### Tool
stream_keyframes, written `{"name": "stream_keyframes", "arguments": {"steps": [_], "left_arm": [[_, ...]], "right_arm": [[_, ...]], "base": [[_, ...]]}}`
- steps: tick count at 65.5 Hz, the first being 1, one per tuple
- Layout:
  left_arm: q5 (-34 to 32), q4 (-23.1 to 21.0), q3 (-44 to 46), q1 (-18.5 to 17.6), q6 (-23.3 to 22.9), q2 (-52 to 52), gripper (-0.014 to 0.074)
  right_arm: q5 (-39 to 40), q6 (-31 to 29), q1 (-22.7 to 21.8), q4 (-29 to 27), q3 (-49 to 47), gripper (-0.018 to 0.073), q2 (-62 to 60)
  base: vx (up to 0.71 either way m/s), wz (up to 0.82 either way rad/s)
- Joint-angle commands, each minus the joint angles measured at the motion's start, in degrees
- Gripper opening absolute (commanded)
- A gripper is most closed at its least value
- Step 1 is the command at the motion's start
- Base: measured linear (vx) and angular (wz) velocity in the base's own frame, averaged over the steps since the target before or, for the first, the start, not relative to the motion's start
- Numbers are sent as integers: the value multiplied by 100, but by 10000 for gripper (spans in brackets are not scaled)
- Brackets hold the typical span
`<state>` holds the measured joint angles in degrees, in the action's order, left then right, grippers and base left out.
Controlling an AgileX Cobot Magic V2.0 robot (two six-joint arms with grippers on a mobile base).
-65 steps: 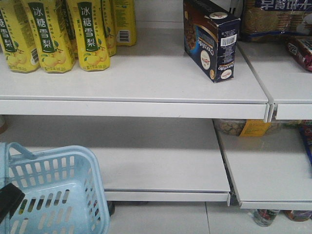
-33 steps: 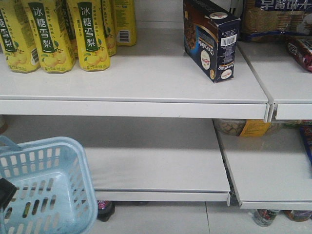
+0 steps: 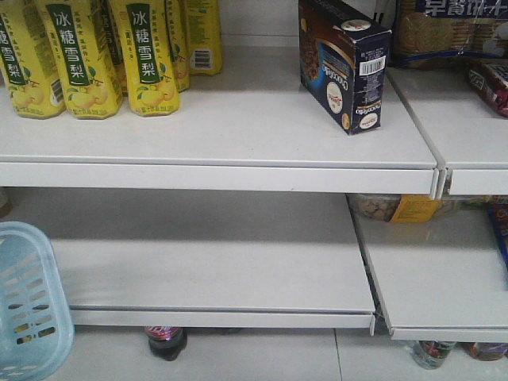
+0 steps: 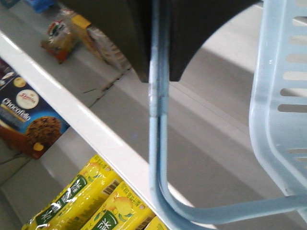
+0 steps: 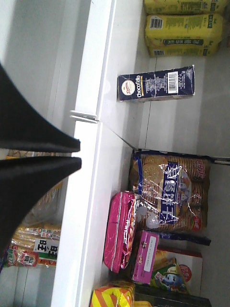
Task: Left arm holds basket, right arm returns cookies
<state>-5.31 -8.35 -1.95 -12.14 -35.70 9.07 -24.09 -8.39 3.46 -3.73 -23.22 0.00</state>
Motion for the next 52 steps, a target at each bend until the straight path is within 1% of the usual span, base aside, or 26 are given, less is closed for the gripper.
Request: {"name": "stream_keyframes", "arguments": {"steps": [1, 11, 23, 29, 38, 45, 52], "left_arm": [[-257, 25, 211, 166, 801, -217, -3], [164, 31, 211, 441, 1840, -623, -3], [310, 27, 211, 658, 3036, -1007, -3], [352, 27, 211, 807, 3517, -1056, -3], [485, 91, 171, 996, 3945, -1056, -3], [767, 287, 164, 1017, 3993, -1056, -3], [1000, 276, 164, 1017, 3993, -1056, -3]], "right_arm": [[400, -13, -36, 45, -123, -10, 83], [406, -13, -36, 45, -123, -10, 83], [406, -13, -36, 45, -123, -10, 83], [406, -13, -36, 45, -123, -10, 83], [407, -13, -36, 45, -123, -10, 83], [407, -13, -36, 45, -123, -10, 83], [407, -13, -36, 45, -123, -10, 83]], "base": [[0, 0], [0, 0], [0, 0], [0, 0], [0, 0], [0, 0], [0, 0]]}}
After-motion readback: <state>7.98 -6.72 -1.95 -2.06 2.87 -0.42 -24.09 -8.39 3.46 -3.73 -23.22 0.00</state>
